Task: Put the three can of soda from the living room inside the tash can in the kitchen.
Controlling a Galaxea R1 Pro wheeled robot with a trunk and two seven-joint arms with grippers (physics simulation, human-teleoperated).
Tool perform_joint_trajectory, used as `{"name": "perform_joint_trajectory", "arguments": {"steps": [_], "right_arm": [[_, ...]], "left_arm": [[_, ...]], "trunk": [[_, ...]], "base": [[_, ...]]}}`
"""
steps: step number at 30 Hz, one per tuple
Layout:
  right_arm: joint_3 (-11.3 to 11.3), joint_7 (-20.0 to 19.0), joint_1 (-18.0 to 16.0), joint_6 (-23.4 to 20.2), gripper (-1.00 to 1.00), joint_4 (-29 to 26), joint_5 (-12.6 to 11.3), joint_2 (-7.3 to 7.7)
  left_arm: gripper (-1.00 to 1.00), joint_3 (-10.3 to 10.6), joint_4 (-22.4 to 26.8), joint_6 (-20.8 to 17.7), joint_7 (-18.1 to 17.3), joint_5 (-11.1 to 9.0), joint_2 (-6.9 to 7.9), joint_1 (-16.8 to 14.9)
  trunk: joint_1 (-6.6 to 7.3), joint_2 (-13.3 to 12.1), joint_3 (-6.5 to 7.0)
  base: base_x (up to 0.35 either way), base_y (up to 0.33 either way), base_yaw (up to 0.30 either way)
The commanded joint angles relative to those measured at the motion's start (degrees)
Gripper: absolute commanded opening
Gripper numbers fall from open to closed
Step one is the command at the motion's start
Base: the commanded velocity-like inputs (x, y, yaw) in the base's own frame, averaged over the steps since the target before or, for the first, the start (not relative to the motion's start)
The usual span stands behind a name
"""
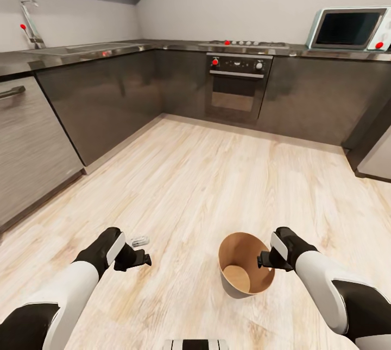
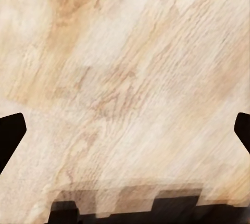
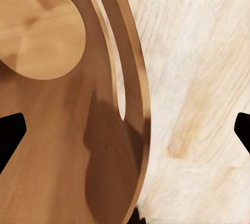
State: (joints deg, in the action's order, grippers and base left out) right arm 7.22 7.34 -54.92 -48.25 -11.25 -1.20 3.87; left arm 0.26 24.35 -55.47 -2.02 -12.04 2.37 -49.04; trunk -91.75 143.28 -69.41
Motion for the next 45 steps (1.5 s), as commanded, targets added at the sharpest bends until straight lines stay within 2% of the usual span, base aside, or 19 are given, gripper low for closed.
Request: {"name": "perform_joint_trajectory", "arguments": {"steps": [1, 23, 24, 45], "right_arm": [[0.01, -0.01, 0.02, 0.00, 1.00, 0.00, 0.00, 0.00], [0.01, -0.23, 0.37, 0.08, 1.00, -0.06, 0.02, 0.00], [0.00, -0.26, 0.57, 0.08, -1.00, -0.19, 0.04, 0.00], [-0.04, -0.47, 0.99, 0.09, -1.00, -0.38, 0.03, 0.00]], "left_arm": [[1.00, 0.00, 0.00, 0.00, 0.00, 0.00, 0.00, 0.00], [1.00, 0.00, 0.00, 0.01, 0.09, 0.00, -0.17, 0.00], [1.00, 0.00, 0.00, 0.01, 0.09, 0.00, -0.17, 0.00], [1.00, 0.00, 0.00, 0.01, 0.09, 0.00, -0.25, 0.00]], "trunk": [[0.00, 0.00, -0.02], [0.00, 0.00, -0.06], [0.00, 0.00, -0.06], [0.00, 0.00, -0.06]], "base": [[0.000, 0.000, 0.000], [0.000, 0.000, 0.000], [0.000, 0.000, 0.000], [0.000, 0.000, 0.000]]}}
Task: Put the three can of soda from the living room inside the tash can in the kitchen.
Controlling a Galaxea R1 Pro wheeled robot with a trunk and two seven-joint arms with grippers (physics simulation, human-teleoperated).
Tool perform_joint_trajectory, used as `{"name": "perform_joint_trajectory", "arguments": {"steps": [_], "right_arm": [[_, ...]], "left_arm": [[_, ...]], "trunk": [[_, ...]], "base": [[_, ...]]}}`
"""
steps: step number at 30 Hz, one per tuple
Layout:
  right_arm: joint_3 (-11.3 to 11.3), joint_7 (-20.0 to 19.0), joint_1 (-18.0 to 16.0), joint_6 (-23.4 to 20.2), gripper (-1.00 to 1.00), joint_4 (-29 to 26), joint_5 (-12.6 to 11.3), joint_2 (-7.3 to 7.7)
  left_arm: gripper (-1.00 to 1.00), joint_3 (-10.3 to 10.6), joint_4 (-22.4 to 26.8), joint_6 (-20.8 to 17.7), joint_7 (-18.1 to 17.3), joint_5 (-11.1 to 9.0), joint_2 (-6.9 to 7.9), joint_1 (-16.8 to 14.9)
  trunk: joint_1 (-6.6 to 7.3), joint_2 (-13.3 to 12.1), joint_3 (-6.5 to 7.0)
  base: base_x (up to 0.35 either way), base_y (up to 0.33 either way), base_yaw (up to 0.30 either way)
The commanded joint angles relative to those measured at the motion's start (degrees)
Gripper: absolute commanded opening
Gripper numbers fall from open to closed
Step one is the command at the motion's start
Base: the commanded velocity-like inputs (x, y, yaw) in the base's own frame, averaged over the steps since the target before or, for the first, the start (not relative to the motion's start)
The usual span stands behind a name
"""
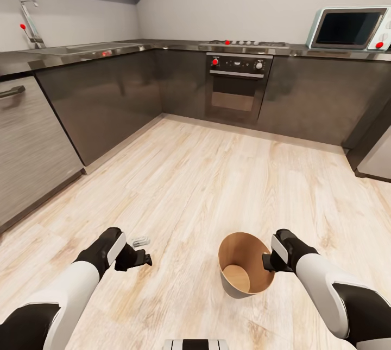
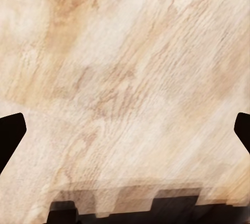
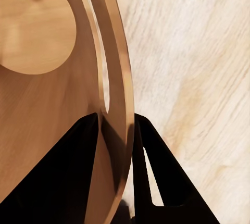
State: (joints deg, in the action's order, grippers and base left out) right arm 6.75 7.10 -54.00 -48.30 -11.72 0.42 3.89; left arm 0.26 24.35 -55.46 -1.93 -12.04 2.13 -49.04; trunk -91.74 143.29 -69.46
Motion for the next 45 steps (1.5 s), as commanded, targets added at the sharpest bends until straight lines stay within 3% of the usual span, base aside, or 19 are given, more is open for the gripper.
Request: {"name": "perform_joint_trajectory", "arguments": {"steps": [1, 6, 7, 9, 40, 45], "right_arm": [[0.44, -0.20, 0.08, 0.14, -1.00, 0.08, -1.58, -0.03], [0.45, -0.16, 0.11, 0.14, -1.00, 0.08, -1.57, -0.03], [0.42, -0.09, 0.28, 0.14, -1.00, 0.11, -1.57, -0.02], [0.40, -0.05, 0.28, 0.14, -1.00, 0.15, -1.57, -0.04], [0.44, -0.09, 0.82, 0.24, -1.00, 0.13, -1.57, 0.01], [0.45, -0.42, 1.33, 2.08, -1.00, -0.03, -1.57, 0.05]], "left_arm": [[1.00, 0.00, 0.00, 0.00, 0.00, 0.00, -0.01, -0.01], [1.00, 0.00, 0.00, 0.00, 0.00, 0.00, 0.00, -0.01], [1.00, 0.00, 0.00, 0.04, 0.29, 0.03, -0.85, -0.01], [1.00, 0.00, 0.00, 0.02, 0.38, 0.11, -1.06, -0.01], [1.00, 0.09, 0.00, 0.04, 0.58, 0.35, -1.69, -0.01], [1.00, 0.09, 0.00, 0.08, 0.54, 0.39, -1.69, -0.01]], "trunk": [[-0.01, -0.01, -0.01], [-0.01, -0.01, -0.01], [0.01, -0.02, 0.21], [0.06, -0.05, 0.65], [6.87, -12.48, 6.22], [7.97, -14.49, 7.12]], "base": [[0.000, 0.000, 0.000], [0.000, 0.000, 0.000], [-0.010, 0.000, 0.000], [-0.007, 0.000, 0.000], [0.000, 0.000, 0.000], [0.000, 0.000, 0.000]]}}
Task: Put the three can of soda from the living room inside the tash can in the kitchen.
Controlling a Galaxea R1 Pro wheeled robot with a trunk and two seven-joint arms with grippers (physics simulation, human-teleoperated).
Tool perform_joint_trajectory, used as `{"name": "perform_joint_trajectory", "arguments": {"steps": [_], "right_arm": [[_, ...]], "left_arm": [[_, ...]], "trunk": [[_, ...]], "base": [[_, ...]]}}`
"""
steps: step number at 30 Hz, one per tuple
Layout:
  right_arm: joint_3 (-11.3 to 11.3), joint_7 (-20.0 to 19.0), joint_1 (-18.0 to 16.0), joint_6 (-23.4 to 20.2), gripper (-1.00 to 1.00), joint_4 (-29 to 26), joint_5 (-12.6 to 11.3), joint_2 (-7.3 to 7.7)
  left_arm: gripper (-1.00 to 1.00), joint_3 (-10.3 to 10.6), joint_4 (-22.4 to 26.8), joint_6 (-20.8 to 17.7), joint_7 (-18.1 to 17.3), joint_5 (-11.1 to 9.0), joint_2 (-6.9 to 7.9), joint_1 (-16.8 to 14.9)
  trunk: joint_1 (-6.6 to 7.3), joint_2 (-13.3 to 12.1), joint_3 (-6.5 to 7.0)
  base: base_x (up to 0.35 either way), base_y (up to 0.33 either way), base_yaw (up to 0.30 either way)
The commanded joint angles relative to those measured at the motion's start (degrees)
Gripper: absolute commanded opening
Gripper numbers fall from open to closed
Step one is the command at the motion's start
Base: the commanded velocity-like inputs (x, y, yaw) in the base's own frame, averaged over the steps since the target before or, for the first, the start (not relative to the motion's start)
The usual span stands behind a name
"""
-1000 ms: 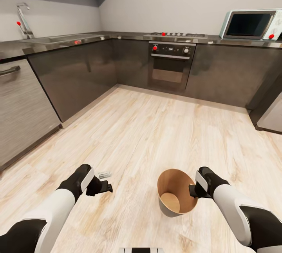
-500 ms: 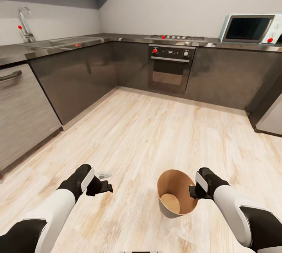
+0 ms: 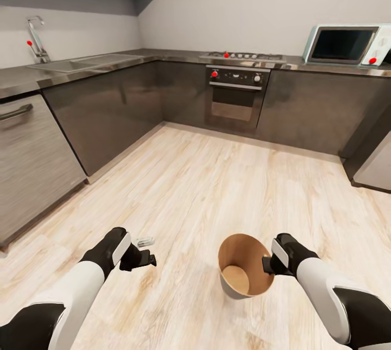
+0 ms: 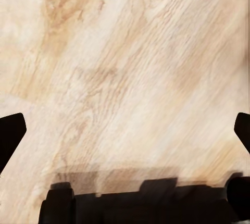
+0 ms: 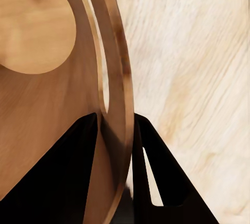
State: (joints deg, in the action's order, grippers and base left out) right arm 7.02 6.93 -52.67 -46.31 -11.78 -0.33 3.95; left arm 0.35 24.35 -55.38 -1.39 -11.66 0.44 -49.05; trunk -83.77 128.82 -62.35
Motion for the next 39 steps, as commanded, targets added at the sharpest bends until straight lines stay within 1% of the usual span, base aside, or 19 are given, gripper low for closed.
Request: {"name": "perform_joint_trajectory", "arguments": {"steps": [1, 6, 10, 17, 21, 29, 39], "right_arm": [[0.19, -0.32, 0.09, 0.55, -1.00, 0.02, -0.81, 0.00], [0.22, -0.47, 0.26, 1.32, -1.00, 0.01, -0.82, 0.00], [0.10, -0.50, 1.05, 1.52, -1.00, -0.18, -0.81, -0.04], [-0.03, -0.51, 1.44, 1.63, -1.00, -0.39, -0.81, -0.11], [-0.01, -0.51, 1.54, 1.75, -1.00, -0.40, -0.81, -0.09], [0.10, -0.51, 1.85, 4.21, -1.00, -0.26, -0.89, -0.02], [0.26, -0.51, 1.87, 4.46, -1.00, -0.18, -0.90, 0.00]], "left_arm": [[1.00, 0.00, 0.00, 0.00, -0.01, 0.02, 0.00, 0.00], [1.00, 0.00, 0.35, 0.04, -0.01, 0.03, 0.00, 0.00], [1.00, -0.01, 3.26, 0.02, -0.01, -0.01, 0.00, 0.05], [1.00, 0.00, 4.64, 0.01, -0.01, -0.02, 0.00, 0.08], [1.00, 0.00, 4.81, 0.01, -0.01, -0.02, 0.00, 0.09], [1.00, 0.00, 4.92, 0.01, -0.01, -0.02, 0.00, 0.09], [1.00, 0.00, 4.92, 0.01, -0.01, -0.02, 0.00, 0.09]], "trunk": [[0.23, -0.42, 0.18], [1.32, -2.42, 1.08], [2.20, -4.03, 1.80], [3.74, -6.83, 3.06], [4.62, -8.44, 3.78], [6.38, -11.65, 5.21], [8.57, -15.66, 7.01]], "base": [[0.000, 0.000, 0.000], [0.000, 0.000, 0.000], [0.000, 0.000, 0.000], [0.000, 0.000, 0.000], [0.000, 0.000, 0.000], [0.000, 0.000, 0.000], [0.000, 0.000, 0.000]]}}
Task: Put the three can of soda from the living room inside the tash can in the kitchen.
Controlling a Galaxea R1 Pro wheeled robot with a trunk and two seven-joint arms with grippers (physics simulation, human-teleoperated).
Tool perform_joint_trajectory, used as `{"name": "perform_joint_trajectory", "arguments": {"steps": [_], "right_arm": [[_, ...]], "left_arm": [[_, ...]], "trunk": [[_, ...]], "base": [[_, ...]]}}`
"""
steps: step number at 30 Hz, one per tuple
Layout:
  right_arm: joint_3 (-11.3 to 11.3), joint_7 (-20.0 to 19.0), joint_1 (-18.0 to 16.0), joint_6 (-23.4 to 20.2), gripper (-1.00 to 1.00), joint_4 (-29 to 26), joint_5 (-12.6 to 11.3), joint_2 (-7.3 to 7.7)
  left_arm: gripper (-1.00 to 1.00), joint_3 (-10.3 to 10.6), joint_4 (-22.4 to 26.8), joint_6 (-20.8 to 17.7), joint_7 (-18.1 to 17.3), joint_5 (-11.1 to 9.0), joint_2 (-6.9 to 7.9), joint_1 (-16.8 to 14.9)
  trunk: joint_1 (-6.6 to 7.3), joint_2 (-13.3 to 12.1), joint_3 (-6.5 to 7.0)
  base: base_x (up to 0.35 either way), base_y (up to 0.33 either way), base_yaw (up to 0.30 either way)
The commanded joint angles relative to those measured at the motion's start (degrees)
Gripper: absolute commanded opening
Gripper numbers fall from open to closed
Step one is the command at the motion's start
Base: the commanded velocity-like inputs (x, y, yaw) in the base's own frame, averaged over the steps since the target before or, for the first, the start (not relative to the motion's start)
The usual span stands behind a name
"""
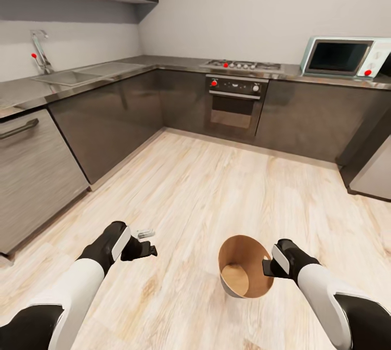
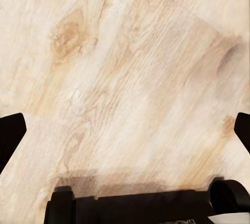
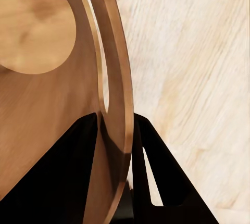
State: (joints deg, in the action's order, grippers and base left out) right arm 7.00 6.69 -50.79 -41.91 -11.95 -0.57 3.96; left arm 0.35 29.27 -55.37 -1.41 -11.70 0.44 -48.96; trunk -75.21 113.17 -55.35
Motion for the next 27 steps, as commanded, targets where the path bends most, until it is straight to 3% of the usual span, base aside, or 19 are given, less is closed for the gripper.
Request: {"name": "perform_joint_trajectory", "arguments": {"steps": [1, 27], "right_arm": [[0.29, -0.27, -0.01, 0.07, -1.00, -0.01, -0.66, 0.00], [0.28, -0.36, 0.74, 0.55, -1.00, -0.06, -0.62, 0.04]], "left_arm": [[1.00, 0.00, 0.00, 0.00, 0.00, 0.01, 0.00, 0.00], [1.00, 0.00, -0.08, 0.00, 0.08, 0.01, 0.00, 0.00]], "trunk": [[0.23, -0.41, 0.19], [5.94, -10.84, 4.86]], "base": [[0.000, 0.000, 0.000], [0.000, 0.000, 0.000]]}}
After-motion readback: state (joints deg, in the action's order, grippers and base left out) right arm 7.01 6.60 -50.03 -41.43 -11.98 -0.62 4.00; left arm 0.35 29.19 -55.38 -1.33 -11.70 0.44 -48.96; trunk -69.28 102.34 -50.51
